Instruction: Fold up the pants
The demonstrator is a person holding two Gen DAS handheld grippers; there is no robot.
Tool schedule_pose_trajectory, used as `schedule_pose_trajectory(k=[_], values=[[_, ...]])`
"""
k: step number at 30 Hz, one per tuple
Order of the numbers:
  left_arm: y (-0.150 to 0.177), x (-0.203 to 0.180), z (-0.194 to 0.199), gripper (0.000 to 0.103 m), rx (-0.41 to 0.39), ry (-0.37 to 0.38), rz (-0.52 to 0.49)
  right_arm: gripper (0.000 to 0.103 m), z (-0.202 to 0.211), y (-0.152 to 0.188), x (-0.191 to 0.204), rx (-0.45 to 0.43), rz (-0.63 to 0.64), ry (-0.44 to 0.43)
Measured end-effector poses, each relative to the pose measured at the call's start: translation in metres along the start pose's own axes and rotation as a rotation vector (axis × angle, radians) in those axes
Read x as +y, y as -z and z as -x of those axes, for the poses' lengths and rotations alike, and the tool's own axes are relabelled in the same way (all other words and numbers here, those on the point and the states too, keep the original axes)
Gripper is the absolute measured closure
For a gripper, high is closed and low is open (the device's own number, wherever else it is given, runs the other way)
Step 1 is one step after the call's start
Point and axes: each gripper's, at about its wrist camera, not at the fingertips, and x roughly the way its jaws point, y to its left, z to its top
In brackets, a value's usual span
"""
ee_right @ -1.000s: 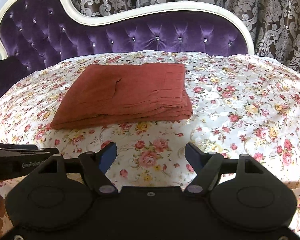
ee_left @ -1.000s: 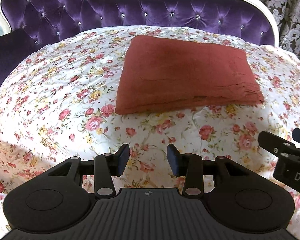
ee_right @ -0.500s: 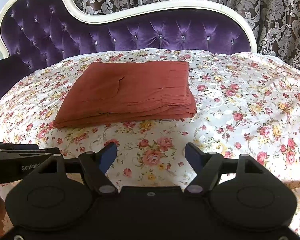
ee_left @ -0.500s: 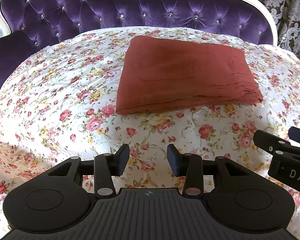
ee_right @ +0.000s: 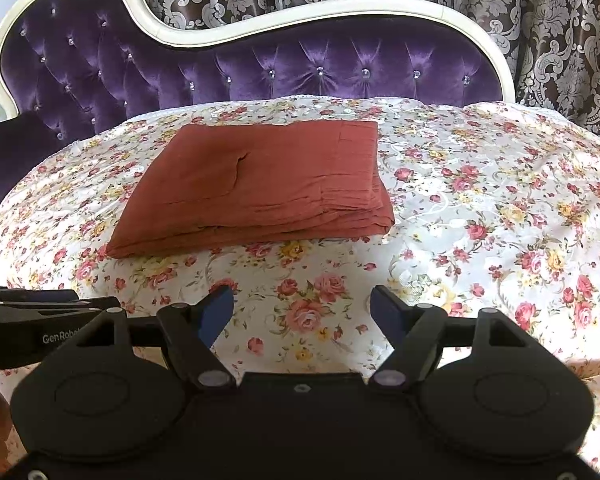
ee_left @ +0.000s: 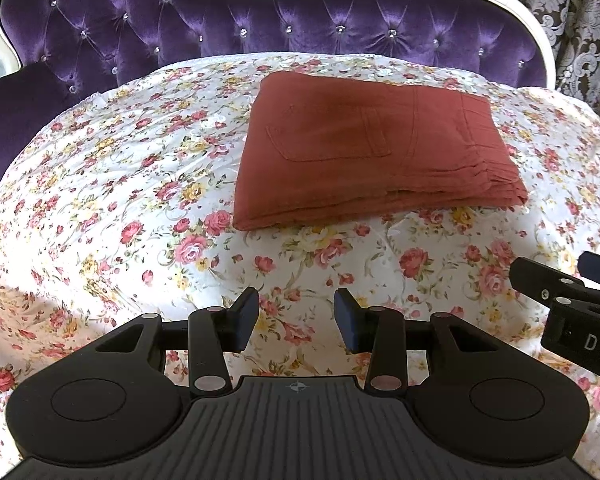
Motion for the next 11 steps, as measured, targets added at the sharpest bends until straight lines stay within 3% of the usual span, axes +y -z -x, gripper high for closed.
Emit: schedule_pose_trajectory(k=[11], values=[[-0.0022, 0.0000, 0.0011, 0.063, -0.008, -0.001, -0.005, 0.026, -0.0007, -0.0024, 0.0023, 0.002, -0.001, -0.004]])
